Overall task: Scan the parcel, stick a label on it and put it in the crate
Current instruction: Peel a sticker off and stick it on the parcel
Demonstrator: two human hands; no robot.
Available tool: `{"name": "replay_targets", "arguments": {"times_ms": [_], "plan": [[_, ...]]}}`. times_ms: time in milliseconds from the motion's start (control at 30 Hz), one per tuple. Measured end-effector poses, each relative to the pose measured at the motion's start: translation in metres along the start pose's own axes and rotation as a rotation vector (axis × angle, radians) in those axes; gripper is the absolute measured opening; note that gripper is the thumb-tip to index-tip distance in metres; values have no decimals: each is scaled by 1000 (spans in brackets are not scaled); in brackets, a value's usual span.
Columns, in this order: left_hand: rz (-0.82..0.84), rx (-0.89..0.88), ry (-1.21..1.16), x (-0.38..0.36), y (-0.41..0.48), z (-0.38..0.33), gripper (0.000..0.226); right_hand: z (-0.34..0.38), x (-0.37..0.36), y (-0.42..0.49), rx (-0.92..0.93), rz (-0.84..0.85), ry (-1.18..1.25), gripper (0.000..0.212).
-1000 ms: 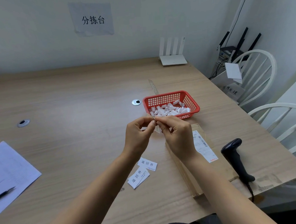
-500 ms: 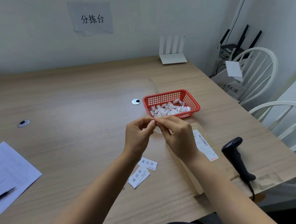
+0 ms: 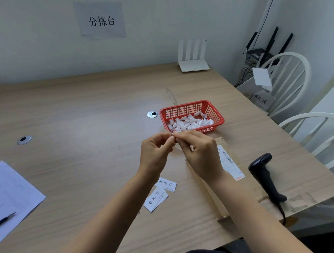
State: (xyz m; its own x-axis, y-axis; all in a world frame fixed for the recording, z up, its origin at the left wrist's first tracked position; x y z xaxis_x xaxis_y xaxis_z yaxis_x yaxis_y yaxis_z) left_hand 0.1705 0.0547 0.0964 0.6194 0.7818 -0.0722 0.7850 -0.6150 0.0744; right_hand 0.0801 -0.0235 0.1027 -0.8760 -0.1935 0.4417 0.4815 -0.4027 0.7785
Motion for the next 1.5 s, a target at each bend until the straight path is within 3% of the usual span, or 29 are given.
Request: {"name": "replay_targets", "arguments": {"times_ms": [133, 733, 867, 1000, 1200, 1500], "plan": [[35, -36, 63, 2, 0, -1, 12, -2, 1, 4, -75, 17, 46, 15], [42, -30, 59, 7, 4, -3, 23, 3, 1, 9, -71, 25, 35, 23], [31, -46, 97, 6, 4, 1, 18, 5, -2, 8, -96, -1, 13, 16], [2, -58, 110, 6, 3, 1, 22, 5, -4, 7, -235, -33, 104, 9], [10, -98, 137, 4, 3, -3, 26, 3, -5, 6, -625, -9, 302, 6], [-28, -13, 168, 3, 12, 8, 28, -16, 6, 14, -966, -156, 459, 25]]}}
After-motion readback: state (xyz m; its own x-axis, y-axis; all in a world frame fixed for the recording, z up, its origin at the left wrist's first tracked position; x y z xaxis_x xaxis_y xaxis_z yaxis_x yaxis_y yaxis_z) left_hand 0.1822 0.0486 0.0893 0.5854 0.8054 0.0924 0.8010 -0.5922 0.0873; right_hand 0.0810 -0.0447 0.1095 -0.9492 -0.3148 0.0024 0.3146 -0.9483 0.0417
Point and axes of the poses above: each hand's wrist, its own y-axis towards the middle knuckle, its own x-axis out of the back of the hand, z = x × y, the point moved 2 cm from there along y, towards the middle knuckle, and after that the axes turned 7 degrees about -z, right-handed, at the moved point
